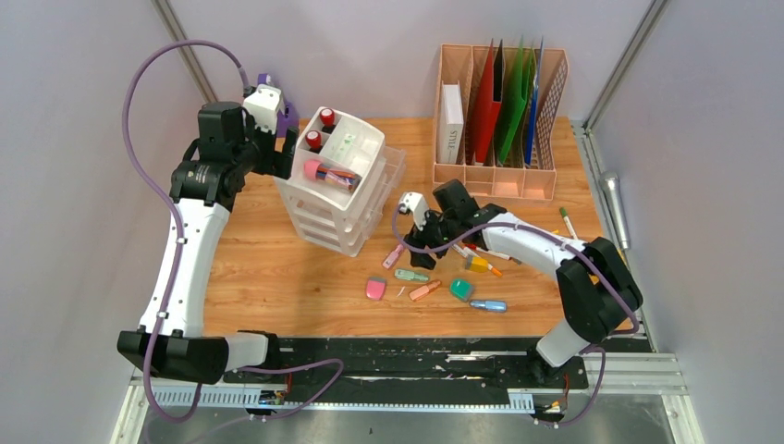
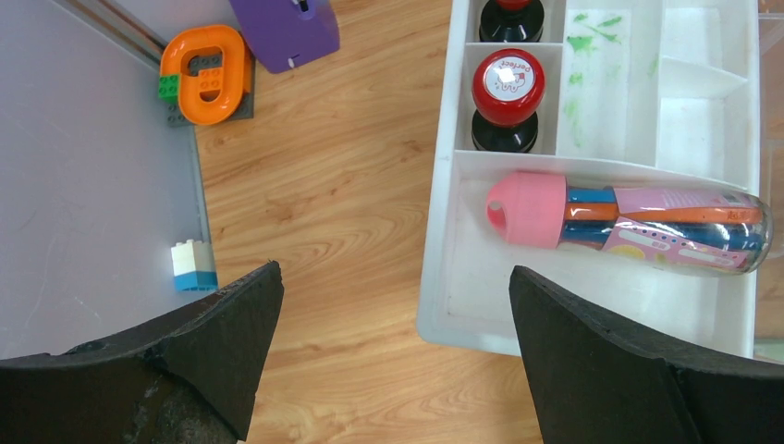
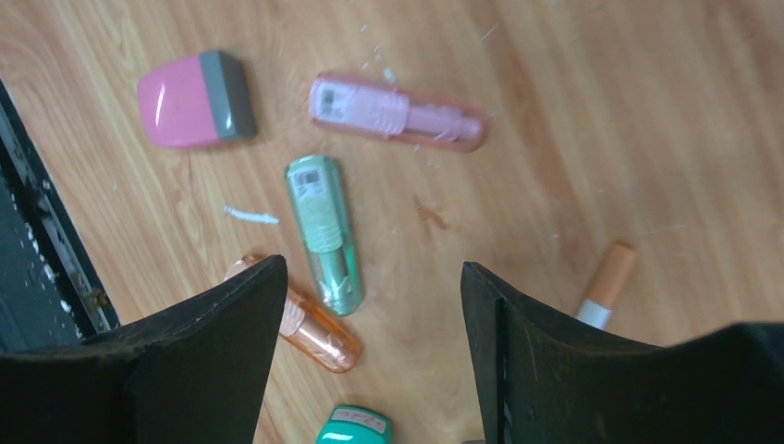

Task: Organize the desk
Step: Pick up the stationery from the center of the board.

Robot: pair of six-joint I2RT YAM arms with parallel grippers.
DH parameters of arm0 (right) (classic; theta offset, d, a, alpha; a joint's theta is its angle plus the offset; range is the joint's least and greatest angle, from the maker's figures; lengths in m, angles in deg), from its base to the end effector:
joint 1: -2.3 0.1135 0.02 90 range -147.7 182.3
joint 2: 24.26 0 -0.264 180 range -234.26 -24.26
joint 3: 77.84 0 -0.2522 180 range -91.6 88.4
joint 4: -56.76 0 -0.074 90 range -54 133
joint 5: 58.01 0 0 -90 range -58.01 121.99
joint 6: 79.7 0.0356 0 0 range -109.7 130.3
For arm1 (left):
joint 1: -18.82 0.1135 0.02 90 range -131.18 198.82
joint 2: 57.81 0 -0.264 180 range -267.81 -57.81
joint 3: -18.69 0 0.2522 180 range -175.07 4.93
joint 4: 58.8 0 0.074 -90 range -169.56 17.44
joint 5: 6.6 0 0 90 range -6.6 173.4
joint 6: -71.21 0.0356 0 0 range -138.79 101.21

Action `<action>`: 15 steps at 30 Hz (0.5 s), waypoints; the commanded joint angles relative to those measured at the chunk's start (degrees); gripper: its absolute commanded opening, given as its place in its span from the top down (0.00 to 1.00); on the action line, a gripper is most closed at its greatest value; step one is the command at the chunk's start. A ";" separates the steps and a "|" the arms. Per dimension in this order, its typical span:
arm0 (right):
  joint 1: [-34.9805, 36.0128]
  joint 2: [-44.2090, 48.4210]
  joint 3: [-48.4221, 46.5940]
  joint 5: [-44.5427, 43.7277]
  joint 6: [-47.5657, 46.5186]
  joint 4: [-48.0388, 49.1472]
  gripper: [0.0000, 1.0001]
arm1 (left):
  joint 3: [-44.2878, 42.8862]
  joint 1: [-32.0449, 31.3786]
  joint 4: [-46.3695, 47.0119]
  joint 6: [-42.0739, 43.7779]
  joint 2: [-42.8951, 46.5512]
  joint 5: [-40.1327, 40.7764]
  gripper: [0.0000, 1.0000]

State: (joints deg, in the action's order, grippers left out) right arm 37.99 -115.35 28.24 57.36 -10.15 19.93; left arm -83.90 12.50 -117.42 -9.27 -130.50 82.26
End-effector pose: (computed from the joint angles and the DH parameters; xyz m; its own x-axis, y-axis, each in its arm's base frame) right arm 0.2578 0.2040 0.2171 -0.3600 -0.6473 -0.6719 -0.9151 0.3850 0.1194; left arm 0.2546 -0.0289 0.4386 -0.4500 0.2162 -0.8665 0.2046 0.9694 0.1356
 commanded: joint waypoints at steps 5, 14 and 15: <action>5.71 -0.13 4.11 -0.64 -5.32 3.43 0.30 | -0.37 0.24 1.59 0.11 1.03 0.15 0.00; 8.44 -5.81 1.93 -5.77 -7.68 3.90 0.33 | -0.11 0.29 1.55 0.09 1.13 -0.35 0.00; 8.78 -6.25 1.83 -6.26 -7.91 3.93 0.34 | -0.11 0.23 1.60 0.12 1.14 -0.46 0.00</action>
State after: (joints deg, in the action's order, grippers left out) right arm 45.79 -119.90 32.63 53.84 -15.74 21.48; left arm -83.90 12.50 -117.33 -9.27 -130.50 82.30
